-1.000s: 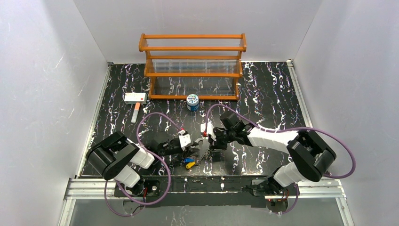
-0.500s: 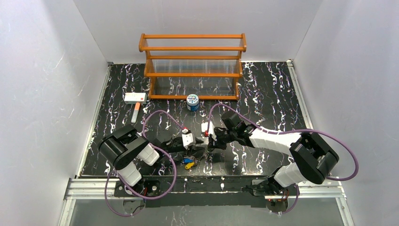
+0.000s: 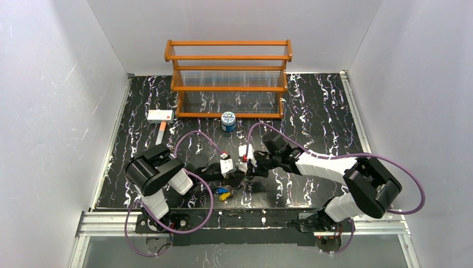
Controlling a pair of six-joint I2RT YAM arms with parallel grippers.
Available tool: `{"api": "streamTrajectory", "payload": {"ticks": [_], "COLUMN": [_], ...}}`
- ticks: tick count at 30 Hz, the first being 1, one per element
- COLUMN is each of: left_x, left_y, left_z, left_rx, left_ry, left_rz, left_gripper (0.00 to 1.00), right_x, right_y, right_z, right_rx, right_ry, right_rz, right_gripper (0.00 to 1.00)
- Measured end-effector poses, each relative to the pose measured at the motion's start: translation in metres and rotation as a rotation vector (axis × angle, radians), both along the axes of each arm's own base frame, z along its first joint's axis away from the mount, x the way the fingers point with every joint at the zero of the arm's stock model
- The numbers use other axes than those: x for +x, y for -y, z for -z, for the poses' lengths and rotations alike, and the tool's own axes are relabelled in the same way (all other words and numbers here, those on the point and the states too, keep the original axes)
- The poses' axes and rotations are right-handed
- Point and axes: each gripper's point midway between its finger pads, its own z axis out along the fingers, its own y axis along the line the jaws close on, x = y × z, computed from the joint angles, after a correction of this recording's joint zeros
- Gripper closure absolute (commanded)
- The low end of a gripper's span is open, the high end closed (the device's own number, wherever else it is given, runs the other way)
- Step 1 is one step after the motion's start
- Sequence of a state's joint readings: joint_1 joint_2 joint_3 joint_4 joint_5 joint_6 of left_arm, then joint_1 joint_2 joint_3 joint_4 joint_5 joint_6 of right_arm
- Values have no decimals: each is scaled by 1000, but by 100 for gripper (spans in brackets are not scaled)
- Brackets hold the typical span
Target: Put the keys on the keyring
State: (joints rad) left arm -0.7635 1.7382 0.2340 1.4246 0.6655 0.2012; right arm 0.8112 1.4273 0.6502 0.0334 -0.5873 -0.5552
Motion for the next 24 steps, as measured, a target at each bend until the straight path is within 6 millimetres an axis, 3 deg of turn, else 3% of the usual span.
{"api": "streamTrajectory", "payload": {"ticks": [2,7,12,15,20,24], "left_x": [1,4,8,13,17,15], "left_y": [0,-1,0,-2,-6,-9], "left_z": [1,1,-3,-8,-15,-15], "left_rx": [2,3,-8,-23,-57,-76], "left_ry": [0,-2,-22,-38,-71,-117], "left_rz": [-7,-25,-64,-104,-163,-194], "left_gripper": [100,100,100,100,100,100], "right_x": [0,2,8,20,33,28], "right_y": [0,1,2,5,20,24], "right_z": [0,0,-5,-20,-50,-57], "right_rx": [0,0,27,91,237,298], "right_ry": [1,-1,-25,-17,32,32], "right_rz": [1,7,36,80,151,138], "right_gripper": [99,99,66,57,56,57]}}
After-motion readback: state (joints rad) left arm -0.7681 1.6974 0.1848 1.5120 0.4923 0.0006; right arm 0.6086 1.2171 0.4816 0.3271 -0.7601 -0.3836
